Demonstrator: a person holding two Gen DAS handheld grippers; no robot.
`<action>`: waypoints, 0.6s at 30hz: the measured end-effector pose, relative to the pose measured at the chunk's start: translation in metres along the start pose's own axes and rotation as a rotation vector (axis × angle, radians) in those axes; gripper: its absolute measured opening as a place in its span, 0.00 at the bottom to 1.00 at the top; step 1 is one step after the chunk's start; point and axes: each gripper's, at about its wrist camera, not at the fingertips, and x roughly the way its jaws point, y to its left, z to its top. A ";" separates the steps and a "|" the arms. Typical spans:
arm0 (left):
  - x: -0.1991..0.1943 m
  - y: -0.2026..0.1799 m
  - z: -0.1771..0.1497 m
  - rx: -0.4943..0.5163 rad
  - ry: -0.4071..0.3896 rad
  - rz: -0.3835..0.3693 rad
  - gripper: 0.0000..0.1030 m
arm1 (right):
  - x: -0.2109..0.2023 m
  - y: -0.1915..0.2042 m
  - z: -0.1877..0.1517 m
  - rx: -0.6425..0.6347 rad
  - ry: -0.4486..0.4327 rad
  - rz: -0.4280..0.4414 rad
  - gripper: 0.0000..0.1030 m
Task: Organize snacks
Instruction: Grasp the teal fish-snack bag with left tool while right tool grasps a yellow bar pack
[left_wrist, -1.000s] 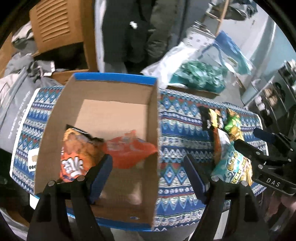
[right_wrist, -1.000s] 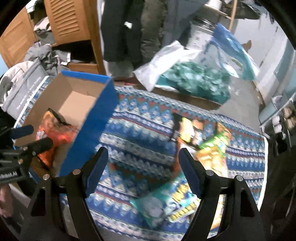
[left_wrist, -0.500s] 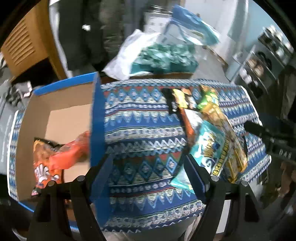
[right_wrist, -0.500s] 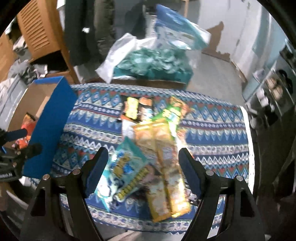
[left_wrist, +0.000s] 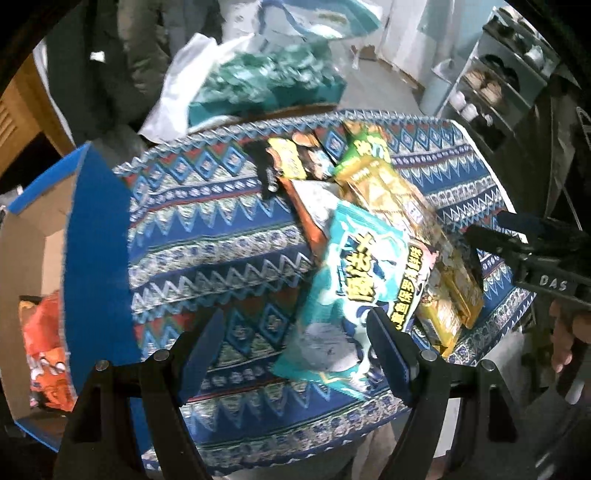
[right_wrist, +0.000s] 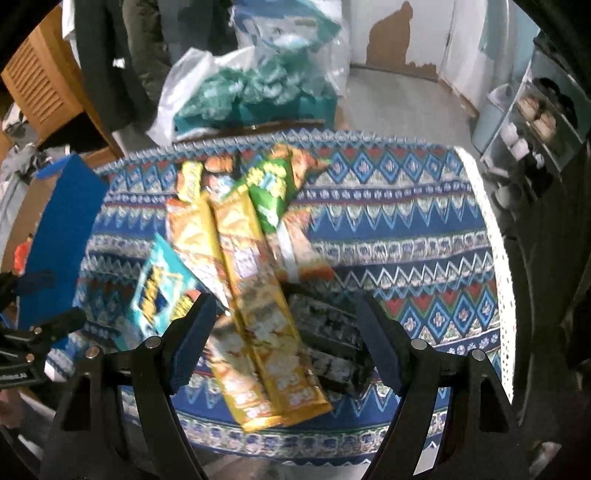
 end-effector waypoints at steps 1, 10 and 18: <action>0.004 -0.003 0.000 0.002 0.006 -0.001 0.78 | 0.004 -0.002 -0.002 -0.002 0.009 0.000 0.76; 0.034 -0.032 0.001 0.065 0.045 -0.002 0.78 | 0.044 -0.011 -0.011 -0.014 0.076 0.028 0.76; 0.054 -0.041 -0.002 0.076 0.075 -0.011 0.84 | 0.062 -0.007 -0.013 -0.036 0.103 0.061 0.76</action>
